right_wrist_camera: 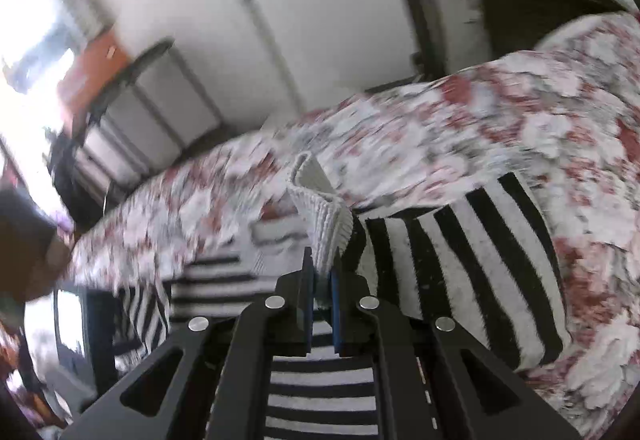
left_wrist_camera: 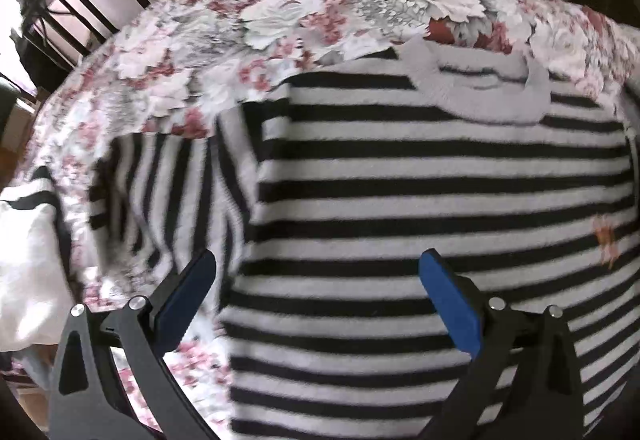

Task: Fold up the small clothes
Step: 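Carry the held sleeve across the sweater body and lay it down with the right gripper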

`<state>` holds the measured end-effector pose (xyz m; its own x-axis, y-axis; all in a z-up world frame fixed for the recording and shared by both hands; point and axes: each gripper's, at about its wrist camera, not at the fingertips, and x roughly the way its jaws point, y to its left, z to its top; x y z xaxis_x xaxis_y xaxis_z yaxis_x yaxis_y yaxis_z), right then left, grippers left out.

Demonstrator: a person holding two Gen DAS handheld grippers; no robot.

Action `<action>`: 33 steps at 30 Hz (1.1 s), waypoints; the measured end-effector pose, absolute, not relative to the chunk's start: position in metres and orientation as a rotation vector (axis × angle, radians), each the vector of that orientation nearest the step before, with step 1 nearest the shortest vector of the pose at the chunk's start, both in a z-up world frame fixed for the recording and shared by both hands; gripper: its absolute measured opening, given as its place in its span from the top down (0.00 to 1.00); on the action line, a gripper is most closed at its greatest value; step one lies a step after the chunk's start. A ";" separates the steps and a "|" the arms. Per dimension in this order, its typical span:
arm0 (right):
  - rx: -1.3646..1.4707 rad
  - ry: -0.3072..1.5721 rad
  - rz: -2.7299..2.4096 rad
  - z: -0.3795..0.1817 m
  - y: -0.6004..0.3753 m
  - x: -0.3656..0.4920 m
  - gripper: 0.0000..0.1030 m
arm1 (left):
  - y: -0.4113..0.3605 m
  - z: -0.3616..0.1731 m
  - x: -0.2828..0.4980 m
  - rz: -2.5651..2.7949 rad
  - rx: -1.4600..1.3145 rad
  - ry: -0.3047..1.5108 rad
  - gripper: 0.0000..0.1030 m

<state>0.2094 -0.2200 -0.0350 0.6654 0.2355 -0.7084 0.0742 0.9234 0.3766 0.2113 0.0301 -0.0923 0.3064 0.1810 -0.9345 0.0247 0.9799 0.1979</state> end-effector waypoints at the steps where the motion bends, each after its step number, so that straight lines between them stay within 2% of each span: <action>1: 0.379 0.869 0.114 -0.044 -0.210 0.214 0.93 | 0.028 -0.098 0.219 0.103 0.167 1.265 0.04; 10: 0.232 1.068 0.230 -0.118 -0.156 0.224 0.92 | 0.018 -0.134 0.239 0.109 0.107 1.355 0.04; 15: 0.263 1.139 0.273 -0.131 -0.156 0.226 0.85 | 0.009 -0.133 0.239 0.087 0.127 1.353 0.04; 16: 0.278 1.151 0.283 -0.129 -0.157 0.226 0.79 | 0.007 -0.131 0.239 0.084 0.121 1.351 0.04; 17: 0.307 1.175 0.305 -0.125 -0.157 0.226 0.67 | 0.006 -0.130 0.238 0.081 0.113 1.351 0.04; 22: 0.319 1.196 0.318 -0.103 -0.166 0.220 0.62 | 0.007 -0.119 0.243 0.074 0.030 1.362 0.04; 30: 0.364 1.082 0.037 -0.072 -0.242 0.230 0.63 | -0.022 -0.122 0.254 0.011 -0.028 1.419 0.04; 33: 0.457 1.072 -0.076 -0.078 -0.284 0.231 0.72 | -0.039 -0.129 0.256 -0.016 -0.004 1.411 0.05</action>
<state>0.2307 -0.2835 -0.0776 0.4849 0.1590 -0.8600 0.2782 0.9042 0.3241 0.2558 -0.0391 -0.1295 0.1593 -0.0136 -0.9871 0.0094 0.9999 -0.0122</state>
